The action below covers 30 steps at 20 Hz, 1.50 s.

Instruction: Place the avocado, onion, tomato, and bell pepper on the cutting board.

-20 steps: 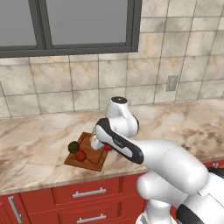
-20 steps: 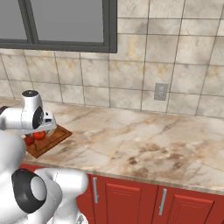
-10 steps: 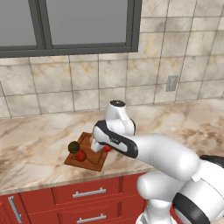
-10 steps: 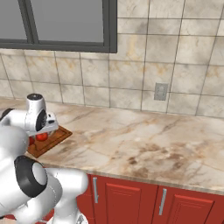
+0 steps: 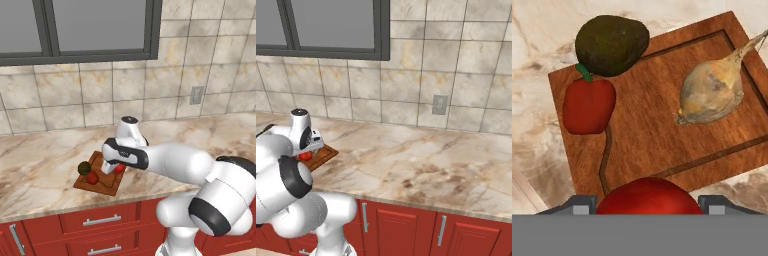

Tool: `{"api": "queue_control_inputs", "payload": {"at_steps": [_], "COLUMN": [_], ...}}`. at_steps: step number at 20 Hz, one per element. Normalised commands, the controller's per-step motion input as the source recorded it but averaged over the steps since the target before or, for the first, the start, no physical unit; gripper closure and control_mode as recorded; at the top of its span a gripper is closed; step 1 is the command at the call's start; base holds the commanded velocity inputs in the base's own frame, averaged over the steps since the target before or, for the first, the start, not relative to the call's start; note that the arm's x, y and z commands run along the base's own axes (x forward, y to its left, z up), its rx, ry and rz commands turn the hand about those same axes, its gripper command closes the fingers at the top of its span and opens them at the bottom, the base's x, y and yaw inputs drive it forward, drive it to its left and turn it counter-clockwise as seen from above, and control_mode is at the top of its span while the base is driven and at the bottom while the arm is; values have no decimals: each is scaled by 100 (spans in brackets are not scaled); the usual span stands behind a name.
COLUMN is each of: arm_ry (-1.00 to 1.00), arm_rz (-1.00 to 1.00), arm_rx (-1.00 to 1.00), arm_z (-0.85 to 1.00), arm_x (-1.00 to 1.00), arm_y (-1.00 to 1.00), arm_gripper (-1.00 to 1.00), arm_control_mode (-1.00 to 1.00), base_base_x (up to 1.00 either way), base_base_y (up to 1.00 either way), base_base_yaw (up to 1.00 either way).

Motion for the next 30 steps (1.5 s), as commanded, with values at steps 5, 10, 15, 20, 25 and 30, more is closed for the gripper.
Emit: {"api": "queue_control_inputs", "payload": {"at_steps": [5,10,15,20,25,30], "arm_ry": [0,0,0,0,0,0], "arm_rz": [4,4,4,3,3,3], "arm_rx": [0,0,0,0,0,0], "arm_z": [-23,-25,-25,-26,-28,-21], "arm_x": [10,8,8,1,0,2], "arm_y": [10,8,4,0,0,3], "arm_gripper": [100,100,100,100,100,100], "arm_control_mode": [-100,-100,-100,-100,-100,-100], "base_base_x": [0,0,0,0,0,0], "base_base_y": [0,0,0,0,0,0], "base_base_yaw": [0,0,0,0,0,0]}}
